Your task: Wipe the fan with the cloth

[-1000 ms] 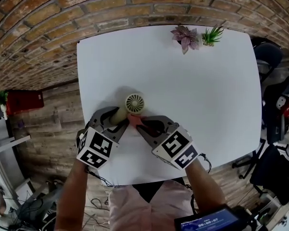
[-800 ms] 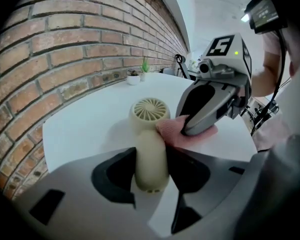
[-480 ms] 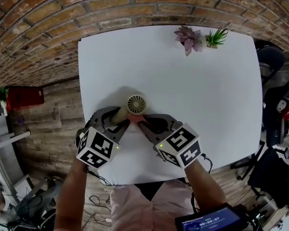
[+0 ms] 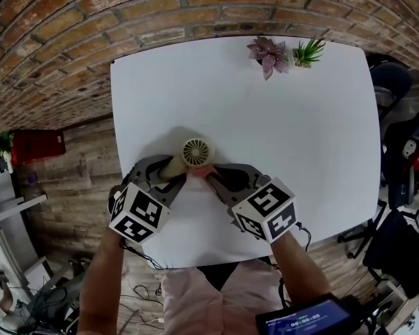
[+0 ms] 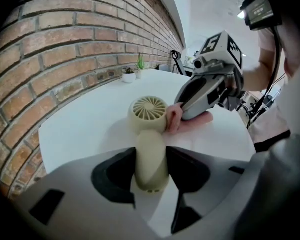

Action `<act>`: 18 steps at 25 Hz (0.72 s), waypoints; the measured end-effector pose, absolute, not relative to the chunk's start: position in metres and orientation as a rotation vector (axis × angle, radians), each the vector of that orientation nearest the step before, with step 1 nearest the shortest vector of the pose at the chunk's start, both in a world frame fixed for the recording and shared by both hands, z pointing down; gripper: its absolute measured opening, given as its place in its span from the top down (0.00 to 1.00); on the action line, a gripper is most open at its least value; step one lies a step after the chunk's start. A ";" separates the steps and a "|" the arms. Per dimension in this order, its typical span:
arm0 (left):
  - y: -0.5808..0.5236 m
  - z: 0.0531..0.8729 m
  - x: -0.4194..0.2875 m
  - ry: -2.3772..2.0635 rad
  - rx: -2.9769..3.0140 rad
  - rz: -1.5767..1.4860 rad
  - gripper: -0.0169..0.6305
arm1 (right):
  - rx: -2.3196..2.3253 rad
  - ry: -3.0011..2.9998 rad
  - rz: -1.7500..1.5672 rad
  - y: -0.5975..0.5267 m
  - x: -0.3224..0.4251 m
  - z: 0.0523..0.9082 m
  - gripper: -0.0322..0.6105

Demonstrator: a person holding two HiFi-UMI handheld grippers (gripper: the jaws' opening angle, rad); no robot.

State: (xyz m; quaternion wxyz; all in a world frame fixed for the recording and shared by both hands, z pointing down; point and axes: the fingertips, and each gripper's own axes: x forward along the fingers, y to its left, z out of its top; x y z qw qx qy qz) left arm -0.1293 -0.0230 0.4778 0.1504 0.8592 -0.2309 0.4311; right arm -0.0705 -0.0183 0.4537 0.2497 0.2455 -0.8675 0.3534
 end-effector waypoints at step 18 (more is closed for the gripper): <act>-0.023 0.480 -0.122 -0.456 2.496 1.431 0.67 | 0.735 -2.336 0.947 -0.025 -0.040 0.456 0.89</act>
